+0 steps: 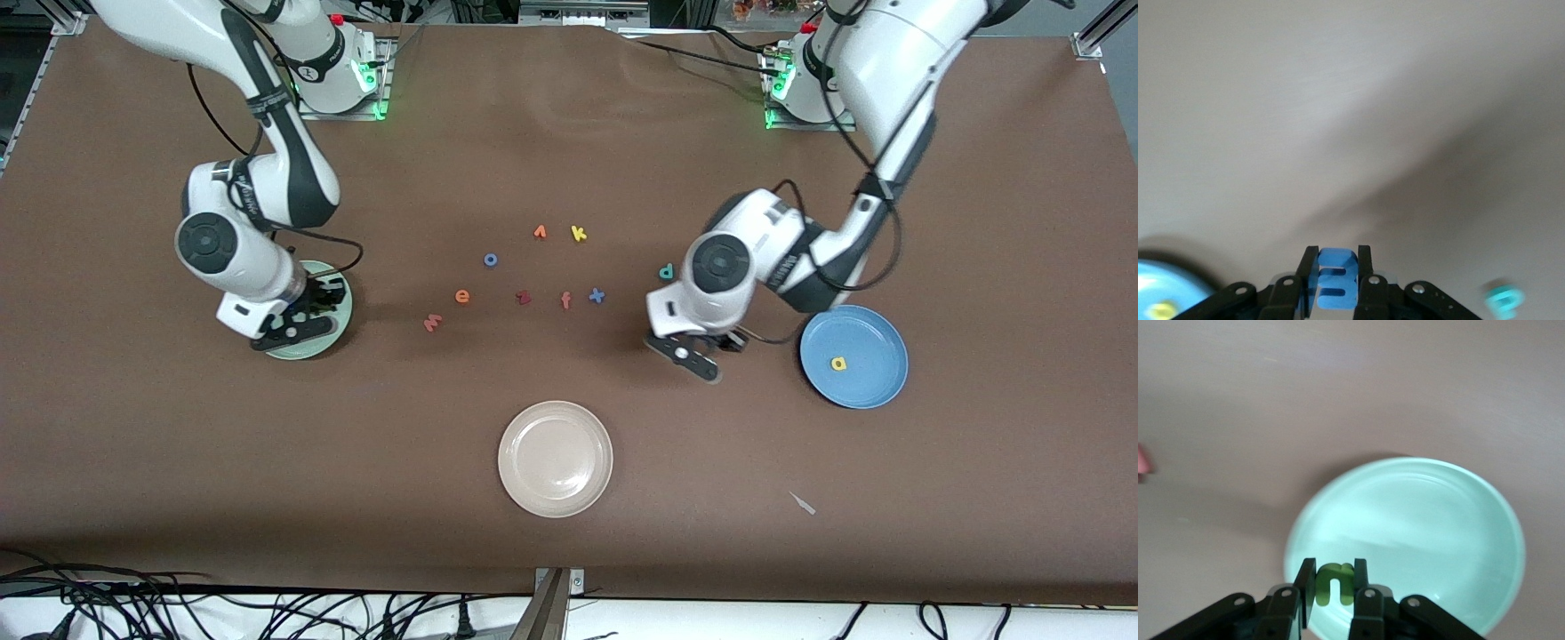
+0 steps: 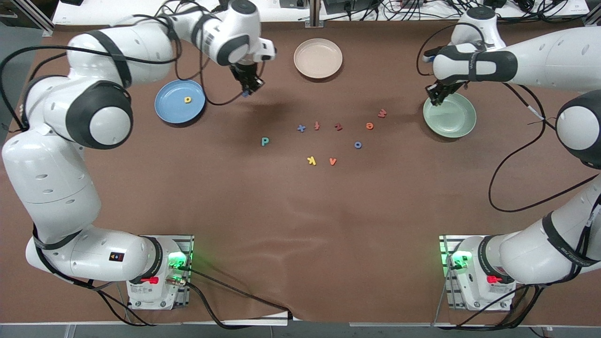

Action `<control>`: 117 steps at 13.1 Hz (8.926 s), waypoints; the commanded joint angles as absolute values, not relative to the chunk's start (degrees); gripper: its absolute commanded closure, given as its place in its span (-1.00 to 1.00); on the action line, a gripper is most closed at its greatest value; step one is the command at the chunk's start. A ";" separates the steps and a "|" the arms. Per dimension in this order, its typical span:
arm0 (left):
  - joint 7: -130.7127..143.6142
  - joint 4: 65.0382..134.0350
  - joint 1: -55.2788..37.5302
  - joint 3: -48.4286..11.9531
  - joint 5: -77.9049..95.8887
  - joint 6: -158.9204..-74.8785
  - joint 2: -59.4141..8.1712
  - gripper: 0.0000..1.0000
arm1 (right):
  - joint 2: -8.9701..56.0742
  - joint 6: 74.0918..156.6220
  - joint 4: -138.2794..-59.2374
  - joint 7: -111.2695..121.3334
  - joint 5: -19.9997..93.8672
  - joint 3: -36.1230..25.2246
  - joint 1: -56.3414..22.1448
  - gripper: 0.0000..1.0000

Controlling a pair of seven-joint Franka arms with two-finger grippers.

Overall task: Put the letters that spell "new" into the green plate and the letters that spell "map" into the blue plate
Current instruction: 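Carry the E to the blue plate while the right gripper places the n, then grasp the teal P with the left gripper while the right gripper grasps the W, then place the P in the blue plate while the right gripper places the W, then raise the left gripper to rest while the right gripper grasps the orange e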

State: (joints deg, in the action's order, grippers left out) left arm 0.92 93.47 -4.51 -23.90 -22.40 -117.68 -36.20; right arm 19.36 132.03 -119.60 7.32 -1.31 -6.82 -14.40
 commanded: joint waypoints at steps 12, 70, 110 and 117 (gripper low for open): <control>-21.54 99.23 15.11 -27.05 -21.10 -115.41 -36.13 -1.00 | 19.68 131.13 -117.60 -21.66 0.26 -3.18 -13.62 -1.00; -6.50 92.29 19.60 -34.71 -33.59 -110.13 -38.42 -1.00 | 25.24 129.92 -111.18 -57.25 1.32 1.16 -20.65 1.00; -1.49 97.12 -1.49 1.14 -0.09 -93.34 2.90 -1.00 | 32.17 141.94 -112.94 -30.50 7.73 2.02 -27.77 -0.75; -1.41 95.19 -1.85 1.05 -0.09 -91.24 2.02 -1.00 | 33.13 143.09 -112.85 -31.20 7.82 2.02 -28.92 -0.31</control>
State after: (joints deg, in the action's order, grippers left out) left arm -1.01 97.02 -1.18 0.39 -1.72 -93.26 2.73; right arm 32.04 142.78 -113.92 -31.16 7.81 2.13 -28.53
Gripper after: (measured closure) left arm 0.000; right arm 0.344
